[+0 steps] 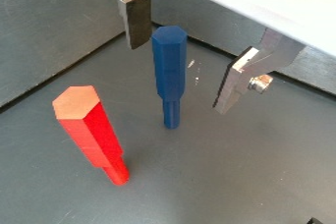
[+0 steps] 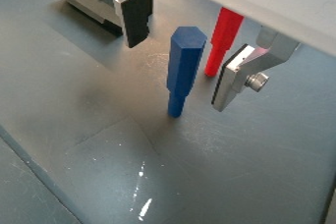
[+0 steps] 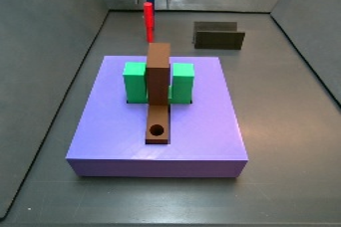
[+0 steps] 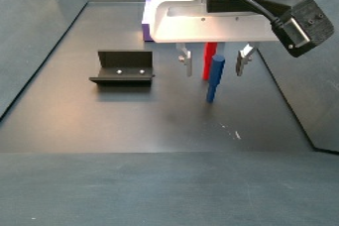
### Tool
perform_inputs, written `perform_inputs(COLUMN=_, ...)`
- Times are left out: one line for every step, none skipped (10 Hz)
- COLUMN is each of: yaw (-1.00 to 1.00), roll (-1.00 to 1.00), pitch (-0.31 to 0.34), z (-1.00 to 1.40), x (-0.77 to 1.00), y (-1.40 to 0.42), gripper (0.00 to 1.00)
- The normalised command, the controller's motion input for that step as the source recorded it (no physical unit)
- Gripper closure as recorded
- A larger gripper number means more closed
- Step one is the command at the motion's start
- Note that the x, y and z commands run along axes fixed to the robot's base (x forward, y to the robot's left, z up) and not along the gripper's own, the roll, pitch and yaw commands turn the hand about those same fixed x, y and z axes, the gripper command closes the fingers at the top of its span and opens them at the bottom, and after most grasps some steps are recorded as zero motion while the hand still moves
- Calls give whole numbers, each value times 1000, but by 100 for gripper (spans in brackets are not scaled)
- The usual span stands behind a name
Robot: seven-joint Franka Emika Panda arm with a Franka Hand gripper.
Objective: Pick up the blue object. Move up. Move to above the board. Insert the blue object.
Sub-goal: Pick up the blue object.
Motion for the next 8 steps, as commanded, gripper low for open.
perform_inputs(yaw=0, roll=0, pitch=0, z=0, x=0, y=0, gripper=100)
perform_inputs(yaw=0, roll=0, pitch=0, z=0, x=0, y=0, gripper=100)
perform_inputs(yaw=0, roll=0, pitch=0, z=0, x=0, y=0, gripper=100)
perform_inputs(yaw=0, roll=0, pitch=0, z=0, x=0, y=0, gripper=100)
perform_inputs(yaw=0, roll=0, pitch=0, z=0, x=0, y=0, gripper=100)
perform_inputs(yaw=0, roll=0, pitch=0, z=0, x=0, y=0, gripper=100)
perform_inputs(yaw=0, roll=0, pitch=0, z=0, x=0, y=0, gripper=100)
perform_inputs(yaw=0, roll=0, pitch=0, z=0, x=0, y=0, gripper=100)
